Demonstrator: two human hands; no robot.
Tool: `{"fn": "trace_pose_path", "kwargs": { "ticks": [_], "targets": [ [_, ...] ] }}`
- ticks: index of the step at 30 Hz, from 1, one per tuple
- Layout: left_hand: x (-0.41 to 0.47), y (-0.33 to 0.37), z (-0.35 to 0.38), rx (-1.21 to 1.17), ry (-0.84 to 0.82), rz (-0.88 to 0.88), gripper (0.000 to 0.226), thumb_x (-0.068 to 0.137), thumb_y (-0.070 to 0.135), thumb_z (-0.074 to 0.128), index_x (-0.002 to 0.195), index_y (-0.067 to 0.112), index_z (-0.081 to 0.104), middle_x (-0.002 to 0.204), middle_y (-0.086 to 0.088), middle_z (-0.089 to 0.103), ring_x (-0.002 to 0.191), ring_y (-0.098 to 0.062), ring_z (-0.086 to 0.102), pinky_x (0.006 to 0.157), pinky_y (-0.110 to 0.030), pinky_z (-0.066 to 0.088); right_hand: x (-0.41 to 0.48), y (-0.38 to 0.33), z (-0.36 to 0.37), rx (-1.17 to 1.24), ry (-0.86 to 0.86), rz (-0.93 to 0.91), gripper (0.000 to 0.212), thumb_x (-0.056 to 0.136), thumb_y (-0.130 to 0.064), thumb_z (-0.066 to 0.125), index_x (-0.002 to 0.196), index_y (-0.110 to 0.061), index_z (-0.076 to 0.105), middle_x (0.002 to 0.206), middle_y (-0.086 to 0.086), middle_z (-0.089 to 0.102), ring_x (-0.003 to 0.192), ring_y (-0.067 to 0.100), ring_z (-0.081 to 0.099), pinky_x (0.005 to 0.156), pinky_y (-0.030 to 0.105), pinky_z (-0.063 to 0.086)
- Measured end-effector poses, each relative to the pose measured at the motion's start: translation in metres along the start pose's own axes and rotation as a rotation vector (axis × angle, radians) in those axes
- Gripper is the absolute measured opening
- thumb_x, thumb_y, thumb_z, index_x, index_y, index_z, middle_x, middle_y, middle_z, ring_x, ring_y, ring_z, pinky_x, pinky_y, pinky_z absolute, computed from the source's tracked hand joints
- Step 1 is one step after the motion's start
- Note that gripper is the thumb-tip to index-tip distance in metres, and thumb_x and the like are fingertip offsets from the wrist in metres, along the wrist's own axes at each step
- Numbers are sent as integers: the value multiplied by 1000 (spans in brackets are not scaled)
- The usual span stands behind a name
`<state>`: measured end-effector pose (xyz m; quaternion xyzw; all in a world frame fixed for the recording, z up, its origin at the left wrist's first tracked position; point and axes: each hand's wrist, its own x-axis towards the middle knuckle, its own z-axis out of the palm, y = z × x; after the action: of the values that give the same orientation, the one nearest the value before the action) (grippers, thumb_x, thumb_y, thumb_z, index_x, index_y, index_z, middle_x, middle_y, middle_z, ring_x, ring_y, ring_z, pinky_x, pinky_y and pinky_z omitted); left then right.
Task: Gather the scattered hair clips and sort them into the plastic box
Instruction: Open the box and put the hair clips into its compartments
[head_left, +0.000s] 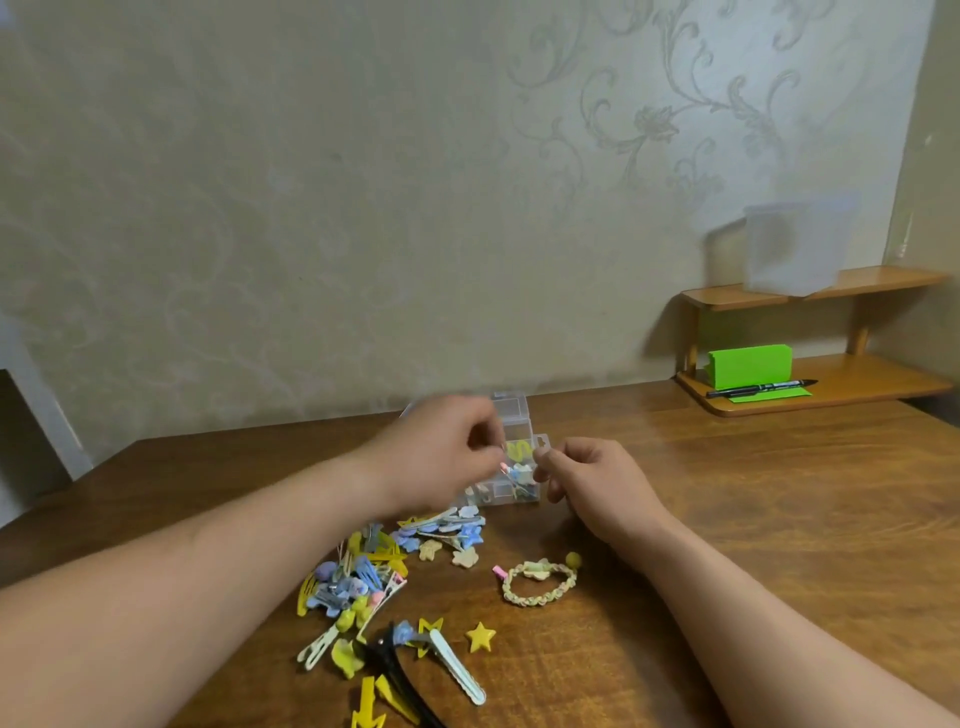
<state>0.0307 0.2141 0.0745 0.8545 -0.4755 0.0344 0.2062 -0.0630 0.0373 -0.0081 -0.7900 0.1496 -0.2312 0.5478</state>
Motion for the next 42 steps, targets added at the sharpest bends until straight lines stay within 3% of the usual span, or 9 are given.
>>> {"fn": "trace_pose_path", "kwargs": {
  "ticks": [5,9,13,17,27,31,36,40,42],
  "targets": [
    [46,-29,-12,-182,137,-252,8,93,17,77,85,15,76,84,-2,76,77,-19,70,74,-36,59,-3,-2,-1,26,17,31,37,104,-39,61,81,-15,77,71,-1,73,50,-5,55,63,25,45],
    [78,-52,1,-204,146,-389,18,90,21,80,74,14,77,92,-8,80,93,-26,75,86,-40,61,-2,-2,1,29,21,35,38,105,-39,61,84,-11,78,63,-5,67,48,-4,51,61,25,42],
    [101,-58,17,-143,62,-478,18,90,23,80,79,10,73,77,-10,67,70,-25,56,67,-32,49,-1,-1,2,-1,33,23,40,103,-39,62,71,-17,72,71,2,74,50,-3,52,59,22,44],
    [111,-62,32,-7,-53,-545,29,85,21,78,65,13,59,61,-6,51,57,-25,47,62,-31,42,0,-1,2,-9,35,18,40,104,-38,63,72,-17,72,64,-8,70,52,-5,54,52,12,42],
    [116,-63,41,146,-152,-551,34,90,41,79,77,13,65,68,-3,55,57,-20,50,55,-29,41,0,-1,3,-23,44,22,38,103,-40,62,78,-16,77,63,-7,70,51,-4,54,58,24,42],
    [101,-64,30,22,-16,-517,35,92,39,77,92,5,81,73,-8,65,66,-26,57,65,-31,47,0,0,2,-14,34,16,36,103,-40,62,83,-14,78,66,-3,70,51,-4,54,61,26,44],
    [51,-65,16,-14,173,-443,33,93,36,74,78,8,77,78,-8,77,76,-28,71,72,-34,57,-5,-3,3,-53,4,13,36,103,-42,63,83,-17,79,73,2,73,59,4,57,61,29,46],
    [2,-63,12,-96,261,-399,36,97,34,75,68,14,67,61,4,61,60,-16,56,61,-27,43,-8,-5,2,-113,-28,-1,35,103,-45,64,85,-18,79,79,6,76,64,12,59,61,29,48],
    [-21,-65,15,-140,283,-367,37,98,32,73,70,9,66,61,-1,61,58,-17,54,67,-31,50,-10,-6,3,-156,-37,-23,35,102,-45,64,85,-19,79,78,4,76,62,11,59,59,28,48]
  ]
}}
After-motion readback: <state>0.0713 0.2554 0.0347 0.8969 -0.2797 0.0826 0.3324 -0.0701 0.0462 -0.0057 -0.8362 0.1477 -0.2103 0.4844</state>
